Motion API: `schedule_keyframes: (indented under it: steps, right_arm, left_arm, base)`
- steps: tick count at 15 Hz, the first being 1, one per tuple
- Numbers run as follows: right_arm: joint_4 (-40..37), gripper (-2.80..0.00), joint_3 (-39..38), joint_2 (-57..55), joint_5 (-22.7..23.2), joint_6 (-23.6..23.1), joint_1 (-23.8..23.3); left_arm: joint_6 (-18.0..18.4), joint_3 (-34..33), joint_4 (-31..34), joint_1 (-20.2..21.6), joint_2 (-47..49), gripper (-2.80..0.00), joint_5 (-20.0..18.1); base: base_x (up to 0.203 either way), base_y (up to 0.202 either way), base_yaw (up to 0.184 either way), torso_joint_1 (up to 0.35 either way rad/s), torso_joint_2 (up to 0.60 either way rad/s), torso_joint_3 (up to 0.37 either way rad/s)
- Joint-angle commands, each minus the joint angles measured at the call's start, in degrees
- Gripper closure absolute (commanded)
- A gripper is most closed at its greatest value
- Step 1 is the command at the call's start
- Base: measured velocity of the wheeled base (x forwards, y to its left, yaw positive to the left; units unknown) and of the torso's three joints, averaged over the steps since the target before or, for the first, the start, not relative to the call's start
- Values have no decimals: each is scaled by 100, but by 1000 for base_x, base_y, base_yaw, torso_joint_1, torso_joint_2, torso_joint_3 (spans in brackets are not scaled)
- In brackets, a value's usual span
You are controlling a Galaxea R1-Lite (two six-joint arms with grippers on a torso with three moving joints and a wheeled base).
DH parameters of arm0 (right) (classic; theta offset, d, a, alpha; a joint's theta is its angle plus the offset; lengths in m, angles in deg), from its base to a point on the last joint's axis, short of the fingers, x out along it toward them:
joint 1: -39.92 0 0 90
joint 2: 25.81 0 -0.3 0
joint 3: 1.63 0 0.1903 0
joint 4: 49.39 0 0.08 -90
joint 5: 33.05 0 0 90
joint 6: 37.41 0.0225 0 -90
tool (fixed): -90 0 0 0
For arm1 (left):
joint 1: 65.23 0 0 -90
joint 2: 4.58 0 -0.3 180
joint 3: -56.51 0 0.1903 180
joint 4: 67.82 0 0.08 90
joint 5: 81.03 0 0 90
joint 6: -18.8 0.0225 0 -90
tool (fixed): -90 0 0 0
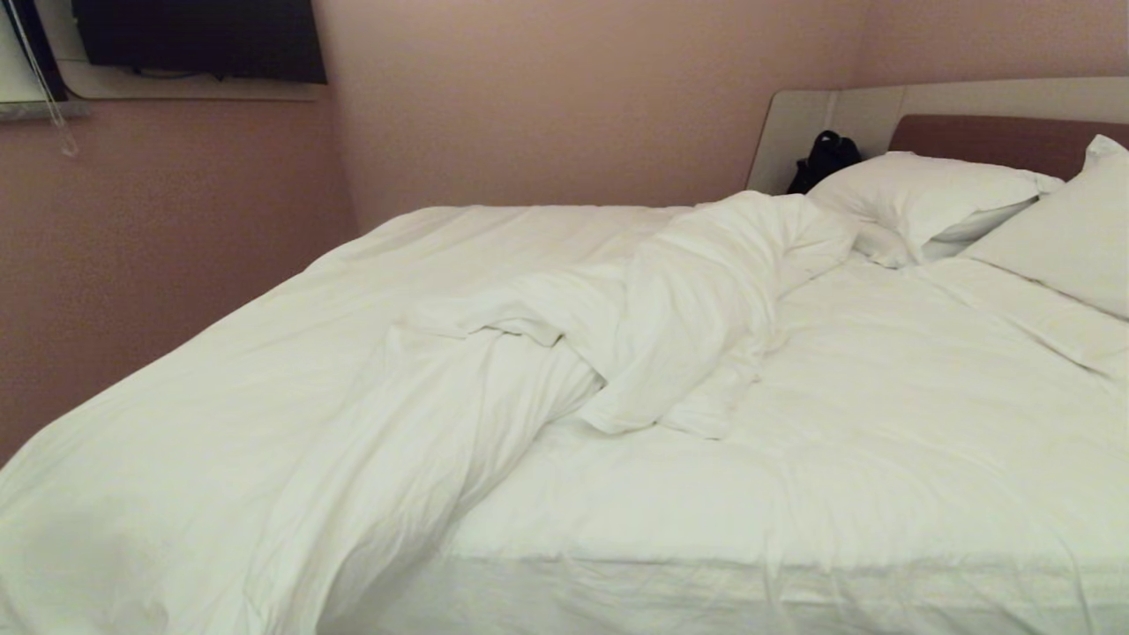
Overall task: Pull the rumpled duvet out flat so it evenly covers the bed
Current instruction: Hold the folded corner of the quilt
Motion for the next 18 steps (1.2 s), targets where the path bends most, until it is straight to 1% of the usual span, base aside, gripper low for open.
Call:
schedule_keyframes:
  steps: [1, 3, 4, 6, 7, 8, 9, 10, 12, 13, 15, 18]
  right_arm:
    - [7, 0, 0, 0, 1, -1, 0]
    - [7, 0, 0, 0, 1, -1, 0]
    - [7, 0, 0, 0, 1, -1, 0]
    - [7, 0, 0, 0, 1, -1, 0]
    - [7, 0, 0, 0, 1, -1, 0]
    - [7, 0, 0, 0, 1, -1, 0]
    - [7, 0, 0, -5, 1, -1, 0]
    - [7, 0, 0, -1, 1, -1, 0]
    - [7, 0, 0, 0, 1, -1, 0]
    - [7, 0, 0, 0, 1, -1, 0]
    - [7, 0, 0, 0, 1, -1, 0]
    - [7, 0, 0, 0, 1, -1, 0]
  left_arm:
    - [-135, -787, 9, -85, -1505, -280, -92]
    - [-271, -1614, 33, -348, -2584, -280, -207]
    - [-333, -2031, 46, -561, -3145, 0, -243]
    - [-515, -2799, 96, -1132, -4167, 0, -273]
    - [-685, -3069, 196, -1472, -4695, 0, -272]
    - [-883, -3273, 335, -1789, -5106, 0, -273]
    - [-1162, -3393, 581, -2027, -5540, 0, -296]
    - [-1464, -3453, 866, -2175, -5940, 0, -314]
    - [-1956, -3558, 1431, -2344, -6659, 0, -331]
    - [-2086, -3634, 1675, -2381, -7031, 0, -328]
    - [-2197, -3834, 1958, -2413, -7774, 0, -315]
    - [-2244, -4179, 2098, -2428, -8941, 0, -331]
  base:
    - [0, 0, 0, 0, 0, 0]
    - [0, 0, 0, 0, 0, 0]
    - [0, 0, 0, 0, 0, 0]
    - [0, 0, 0, 0, 0, 0]
    - [0, 0, 0, 0, 0, 0]
    - [0, 0, 0, 0, 0, 0]
    - [0, 0, 0, 0, 0, 0]
    - [0, 0, 0, 0, 0, 0]
    - [0, 0, 0, 0, 0, 0]
    - [0, 0, 0, 0, 0, 0]
    - [0, 0, 0, 0, 0, 0]
    - [0, 0, 0, 0, 0, 0]
